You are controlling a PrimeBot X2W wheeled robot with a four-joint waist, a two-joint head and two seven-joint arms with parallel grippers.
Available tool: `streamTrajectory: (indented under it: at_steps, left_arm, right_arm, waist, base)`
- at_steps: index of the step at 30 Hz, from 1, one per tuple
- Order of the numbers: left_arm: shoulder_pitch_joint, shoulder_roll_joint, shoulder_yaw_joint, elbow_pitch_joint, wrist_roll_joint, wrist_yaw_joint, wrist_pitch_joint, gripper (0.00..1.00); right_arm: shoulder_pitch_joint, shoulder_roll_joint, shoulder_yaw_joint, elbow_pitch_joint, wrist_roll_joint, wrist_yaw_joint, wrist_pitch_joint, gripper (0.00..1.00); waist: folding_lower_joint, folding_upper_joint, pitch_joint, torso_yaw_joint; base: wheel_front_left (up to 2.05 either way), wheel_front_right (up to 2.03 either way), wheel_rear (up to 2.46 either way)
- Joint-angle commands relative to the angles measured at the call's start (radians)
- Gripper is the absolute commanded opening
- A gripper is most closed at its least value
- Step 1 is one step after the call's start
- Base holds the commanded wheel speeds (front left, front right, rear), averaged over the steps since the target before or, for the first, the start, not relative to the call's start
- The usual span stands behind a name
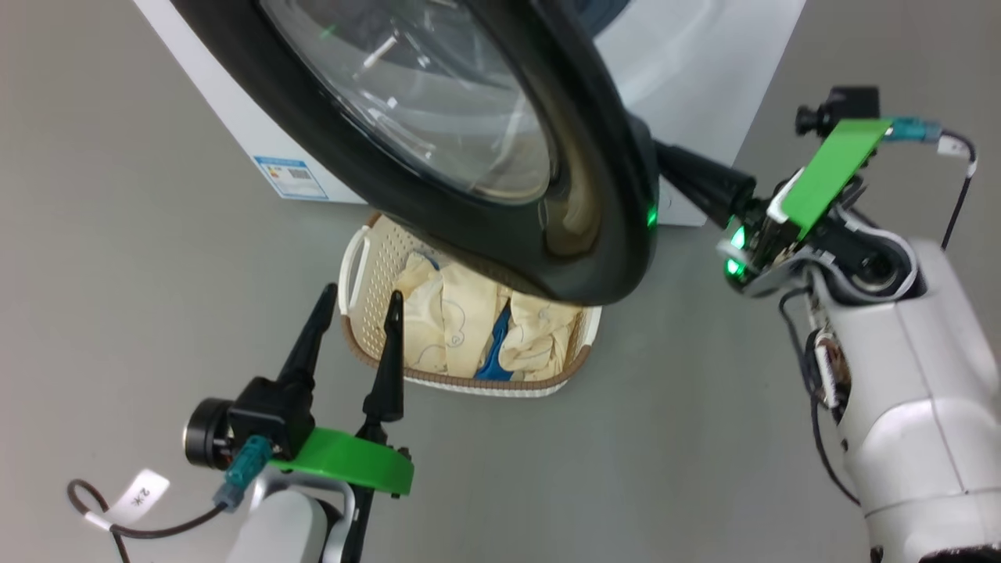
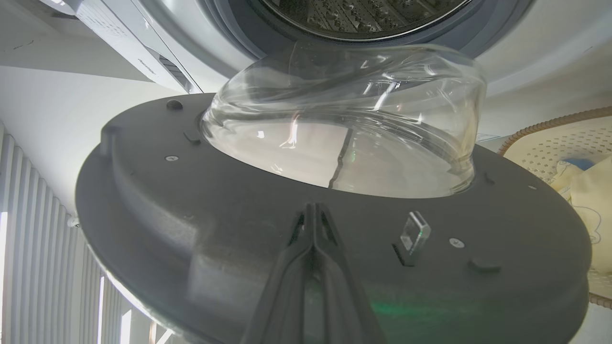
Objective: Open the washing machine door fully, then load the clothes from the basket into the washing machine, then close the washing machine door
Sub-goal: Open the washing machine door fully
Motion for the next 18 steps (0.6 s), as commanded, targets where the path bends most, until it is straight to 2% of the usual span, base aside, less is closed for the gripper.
streamTrajectory:
  at_steps: [1,6,18]
  left_arm:
    - [0.008,0.019,0.035,-0.014,0.014,-0.009,-0.008,1.00]
    - [0.034,0.019,0.036,0.001,0.018,-0.022,-0.008,1.00]
    - [0.072,0.019,0.046,0.021,0.031,-0.046,-0.008,1.00]
  right_arm:
    - [0.017,0.032,0.028,-0.038,-0.009,0.002,-0.008,0.00]
    - [0.087,0.041,0.082,-0.059,0.007,0.002,-0.062,0.00]
    - [0.173,0.042,0.362,-0.068,0.169,0.002,-0.227,0.00]
  waist:
    - [0.0000,0.0000,-0.036,0.005]
    - [0.0000,0.0000,-0.084,0.016]
    - [0.0000,0.0000,-0.146,0.043]
  base:
    - [0.00,0.00,0.00]
    - [0.00,0.00,0.00]
    - [0.00,0.00,0.00]
